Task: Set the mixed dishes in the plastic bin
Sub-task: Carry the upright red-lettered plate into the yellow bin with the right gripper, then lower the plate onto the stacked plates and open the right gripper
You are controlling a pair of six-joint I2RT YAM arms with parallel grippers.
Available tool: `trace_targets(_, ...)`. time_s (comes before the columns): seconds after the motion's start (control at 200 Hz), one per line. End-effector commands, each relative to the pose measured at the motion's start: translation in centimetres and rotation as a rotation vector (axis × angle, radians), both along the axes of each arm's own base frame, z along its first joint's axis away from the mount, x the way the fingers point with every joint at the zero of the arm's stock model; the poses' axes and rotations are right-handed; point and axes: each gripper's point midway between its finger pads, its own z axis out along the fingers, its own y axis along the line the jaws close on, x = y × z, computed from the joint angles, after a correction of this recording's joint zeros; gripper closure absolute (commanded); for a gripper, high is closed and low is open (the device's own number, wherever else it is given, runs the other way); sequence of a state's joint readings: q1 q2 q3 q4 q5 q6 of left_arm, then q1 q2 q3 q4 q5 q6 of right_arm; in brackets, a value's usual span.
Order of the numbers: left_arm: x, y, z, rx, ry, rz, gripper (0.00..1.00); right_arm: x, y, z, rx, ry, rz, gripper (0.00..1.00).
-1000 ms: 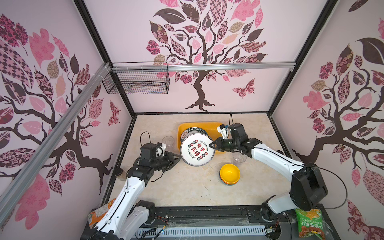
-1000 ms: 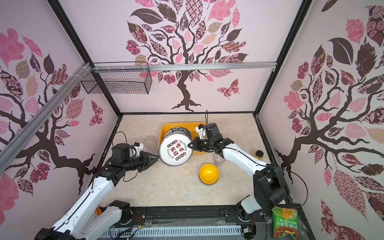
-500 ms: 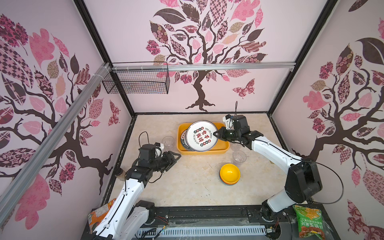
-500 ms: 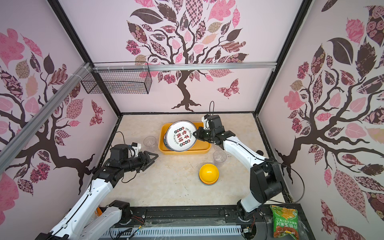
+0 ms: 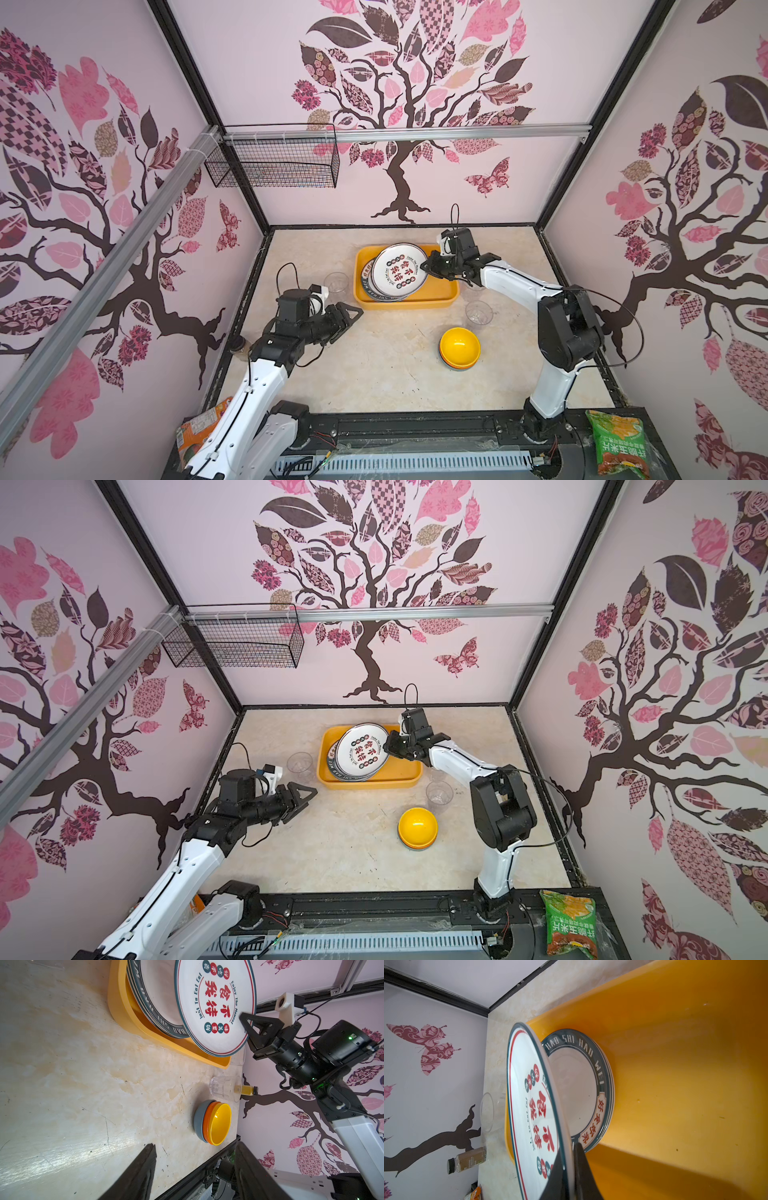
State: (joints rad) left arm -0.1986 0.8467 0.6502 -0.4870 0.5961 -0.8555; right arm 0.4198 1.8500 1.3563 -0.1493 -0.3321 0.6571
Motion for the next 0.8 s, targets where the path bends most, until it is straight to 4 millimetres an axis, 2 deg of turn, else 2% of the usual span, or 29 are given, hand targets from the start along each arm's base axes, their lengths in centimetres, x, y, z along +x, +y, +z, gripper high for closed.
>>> trace_targets(0.0,0.0,-0.1,-0.1,0.000,-0.024,-0.015,0.37,2.1,0.8,0.9,0.040,-0.041,-0.018,1.00)
trace_targets(0.545,-0.1,-0.1,-1.3,-0.007,0.011,-0.009,0.37,3.9,1.8,-2.4,0.047,0.010,-0.025,1.00)
trace_targets(0.795,0.0,0.0,-1.5,-0.006,0.017,-0.004,0.37,4.2,2.1,-3.0,0.053,0.020,-0.022,1.00)
